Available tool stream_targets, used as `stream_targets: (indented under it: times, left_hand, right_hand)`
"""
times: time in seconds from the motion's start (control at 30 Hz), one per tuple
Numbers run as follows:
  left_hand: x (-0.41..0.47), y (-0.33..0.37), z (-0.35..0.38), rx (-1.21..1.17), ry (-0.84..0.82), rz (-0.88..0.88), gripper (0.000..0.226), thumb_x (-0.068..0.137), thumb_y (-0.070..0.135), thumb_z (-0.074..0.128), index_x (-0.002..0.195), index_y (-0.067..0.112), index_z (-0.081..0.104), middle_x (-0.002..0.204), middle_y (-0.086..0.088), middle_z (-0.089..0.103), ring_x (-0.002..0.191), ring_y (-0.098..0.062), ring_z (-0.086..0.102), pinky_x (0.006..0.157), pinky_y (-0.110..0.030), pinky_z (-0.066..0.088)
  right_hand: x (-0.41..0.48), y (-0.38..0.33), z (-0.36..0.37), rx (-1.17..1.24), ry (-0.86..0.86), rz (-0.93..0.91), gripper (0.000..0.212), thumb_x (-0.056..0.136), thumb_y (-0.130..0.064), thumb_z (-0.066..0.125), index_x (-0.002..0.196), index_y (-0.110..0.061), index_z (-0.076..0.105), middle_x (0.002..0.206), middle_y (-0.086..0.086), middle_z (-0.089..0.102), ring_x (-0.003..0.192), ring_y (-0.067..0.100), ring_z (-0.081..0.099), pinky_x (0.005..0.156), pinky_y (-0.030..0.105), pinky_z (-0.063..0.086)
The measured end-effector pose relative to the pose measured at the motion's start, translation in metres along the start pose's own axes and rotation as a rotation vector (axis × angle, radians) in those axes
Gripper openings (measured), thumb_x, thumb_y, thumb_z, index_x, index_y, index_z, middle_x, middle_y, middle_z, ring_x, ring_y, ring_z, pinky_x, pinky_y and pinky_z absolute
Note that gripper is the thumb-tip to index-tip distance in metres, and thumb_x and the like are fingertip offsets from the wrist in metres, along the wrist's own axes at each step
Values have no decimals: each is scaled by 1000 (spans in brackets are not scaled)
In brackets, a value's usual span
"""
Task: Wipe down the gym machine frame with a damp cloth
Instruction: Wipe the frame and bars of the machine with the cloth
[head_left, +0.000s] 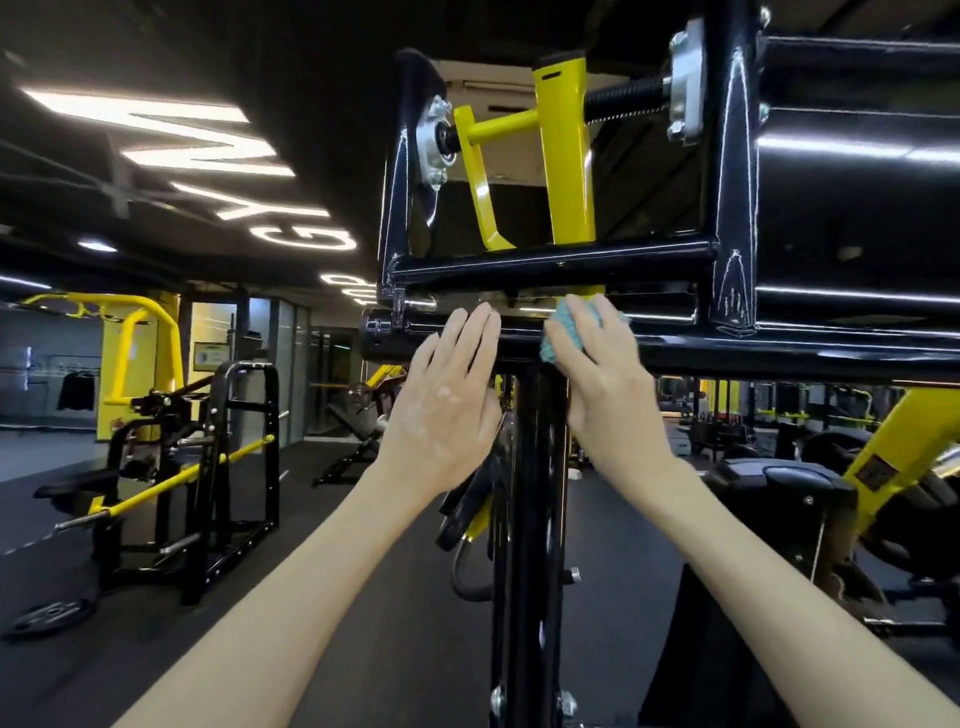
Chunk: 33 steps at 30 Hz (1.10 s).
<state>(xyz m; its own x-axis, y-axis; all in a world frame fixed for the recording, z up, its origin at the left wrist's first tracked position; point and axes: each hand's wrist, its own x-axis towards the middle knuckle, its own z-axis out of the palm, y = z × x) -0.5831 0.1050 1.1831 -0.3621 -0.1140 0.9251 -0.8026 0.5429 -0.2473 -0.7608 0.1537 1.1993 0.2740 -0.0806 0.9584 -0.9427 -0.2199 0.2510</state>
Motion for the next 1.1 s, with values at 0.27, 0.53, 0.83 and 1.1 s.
stream_targets:
  times: [0.27,0.53,0.83,1.1]
  left_hand:
    - [2,3,1,2,14,-9,63,98,30,28,155,2,23,162,-14,24,151,-28,17,123,-40,13]
    - [6,12,3,-57,53,-29,62,98,25,31,152,-4,26,159,-18,28,150,-32,19,124,-42,15]
    - [16,33,14,-114,83,23,63,95,21,36,152,-2,26,160,-18,25,150,-29,19,124,-37,10]
    - [19,52,17,-144,99,14,66,94,22,38,152,-4,25,160,-19,26,150,-29,17,123,-29,-2]
  right_hand:
    - [0,26,-12,-22,-71,-101,58,77,16,59,132,-2,57,144,20,48,137,42,39,108,58,39]
    - [-17,50,-24,-45,20,106,62,74,23,62,131,-1,56,143,22,48,136,44,38,101,56,46]
    - [1,21,-11,-17,-94,-95,57,80,14,54,134,-3,56,145,20,47,139,41,37,107,58,40]
    - [-33,71,-40,-134,40,140,65,72,29,56,130,0,59,143,21,48,137,43,39,106,46,39]
